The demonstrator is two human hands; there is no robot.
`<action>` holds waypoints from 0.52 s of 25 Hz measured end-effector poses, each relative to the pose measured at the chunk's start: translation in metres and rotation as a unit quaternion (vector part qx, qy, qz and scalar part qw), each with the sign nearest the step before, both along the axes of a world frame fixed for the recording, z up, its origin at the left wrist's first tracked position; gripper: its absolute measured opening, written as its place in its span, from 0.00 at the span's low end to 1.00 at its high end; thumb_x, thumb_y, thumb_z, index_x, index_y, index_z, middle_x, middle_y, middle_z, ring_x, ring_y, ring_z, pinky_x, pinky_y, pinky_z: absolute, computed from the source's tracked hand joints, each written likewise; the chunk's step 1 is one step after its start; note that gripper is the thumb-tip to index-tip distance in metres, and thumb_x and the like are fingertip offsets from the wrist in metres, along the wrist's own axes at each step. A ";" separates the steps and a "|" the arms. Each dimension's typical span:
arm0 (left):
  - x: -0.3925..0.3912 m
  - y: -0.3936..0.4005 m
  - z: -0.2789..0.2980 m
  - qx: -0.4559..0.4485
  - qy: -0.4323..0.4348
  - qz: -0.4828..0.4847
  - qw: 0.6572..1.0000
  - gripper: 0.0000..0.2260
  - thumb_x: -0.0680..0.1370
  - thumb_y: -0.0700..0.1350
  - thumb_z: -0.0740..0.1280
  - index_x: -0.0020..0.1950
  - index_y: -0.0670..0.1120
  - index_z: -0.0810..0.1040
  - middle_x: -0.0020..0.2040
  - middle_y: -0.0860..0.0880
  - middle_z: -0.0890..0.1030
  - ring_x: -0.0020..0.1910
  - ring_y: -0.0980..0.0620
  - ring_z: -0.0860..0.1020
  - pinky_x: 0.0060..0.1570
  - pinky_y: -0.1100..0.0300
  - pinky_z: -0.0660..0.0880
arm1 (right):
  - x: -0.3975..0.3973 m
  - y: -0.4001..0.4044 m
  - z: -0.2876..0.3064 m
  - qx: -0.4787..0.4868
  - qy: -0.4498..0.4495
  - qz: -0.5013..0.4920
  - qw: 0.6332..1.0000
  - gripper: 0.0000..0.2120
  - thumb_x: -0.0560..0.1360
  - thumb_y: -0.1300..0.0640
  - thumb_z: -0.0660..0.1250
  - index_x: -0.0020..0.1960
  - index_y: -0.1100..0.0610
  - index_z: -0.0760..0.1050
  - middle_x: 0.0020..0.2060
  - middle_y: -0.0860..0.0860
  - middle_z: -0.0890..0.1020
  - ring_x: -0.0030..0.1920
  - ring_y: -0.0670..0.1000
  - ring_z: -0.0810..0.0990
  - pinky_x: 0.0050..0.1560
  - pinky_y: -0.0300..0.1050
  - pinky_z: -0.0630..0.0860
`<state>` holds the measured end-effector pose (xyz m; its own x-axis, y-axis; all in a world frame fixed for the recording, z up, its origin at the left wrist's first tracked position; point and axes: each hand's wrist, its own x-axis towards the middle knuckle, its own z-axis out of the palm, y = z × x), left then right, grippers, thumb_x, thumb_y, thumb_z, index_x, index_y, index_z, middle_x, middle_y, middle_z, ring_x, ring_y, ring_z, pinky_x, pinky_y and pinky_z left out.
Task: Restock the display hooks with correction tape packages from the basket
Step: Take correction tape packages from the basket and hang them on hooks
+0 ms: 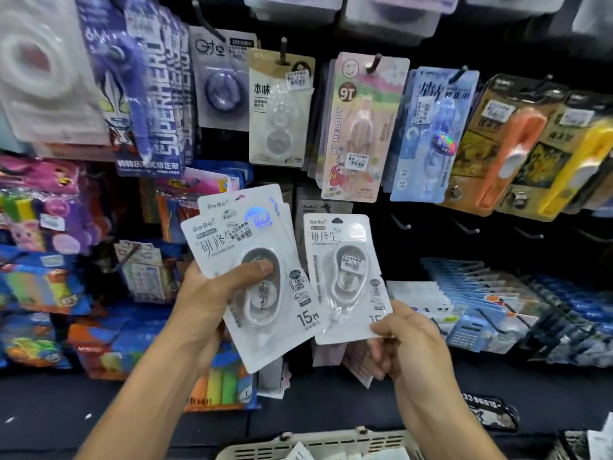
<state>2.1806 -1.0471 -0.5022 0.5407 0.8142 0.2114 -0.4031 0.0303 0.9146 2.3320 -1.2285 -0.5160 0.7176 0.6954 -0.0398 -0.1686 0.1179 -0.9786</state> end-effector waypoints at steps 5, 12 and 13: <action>0.000 -0.002 0.004 0.009 0.013 -0.001 1.000 0.29 0.57 0.48 0.81 0.57 0.47 0.84 0.55 0.45 0.87 0.52 0.43 0.86 0.50 0.50 0.80 | -0.002 -0.001 0.005 -0.048 -0.044 -0.009 0.998 0.09 0.75 0.71 0.57 0.38 0.63 0.70 0.22 0.56 0.67 0.22 0.49 0.60 0.23 0.41 0.60; -0.003 -0.001 0.006 -0.001 0.027 0.016 1.000 0.30 0.57 0.48 0.81 0.59 0.46 0.83 0.54 0.45 0.87 0.52 0.42 0.86 0.53 0.43 0.81 | -0.002 0.015 0.010 -0.073 0.022 0.039 0.996 0.10 0.79 0.68 0.62 0.55 0.55 0.76 0.32 0.57 0.79 0.27 0.51 0.75 0.26 0.46 0.74; -0.003 -0.002 0.005 -0.007 0.034 0.019 0.999 0.30 0.57 0.49 0.81 0.58 0.46 0.83 0.54 0.45 0.87 0.52 0.41 0.86 0.55 0.38 0.80 | -0.002 0.021 0.008 -0.070 0.047 0.040 0.996 0.13 0.79 0.66 0.64 0.60 0.53 0.74 0.38 0.58 0.82 0.32 0.53 0.80 0.33 0.51 0.80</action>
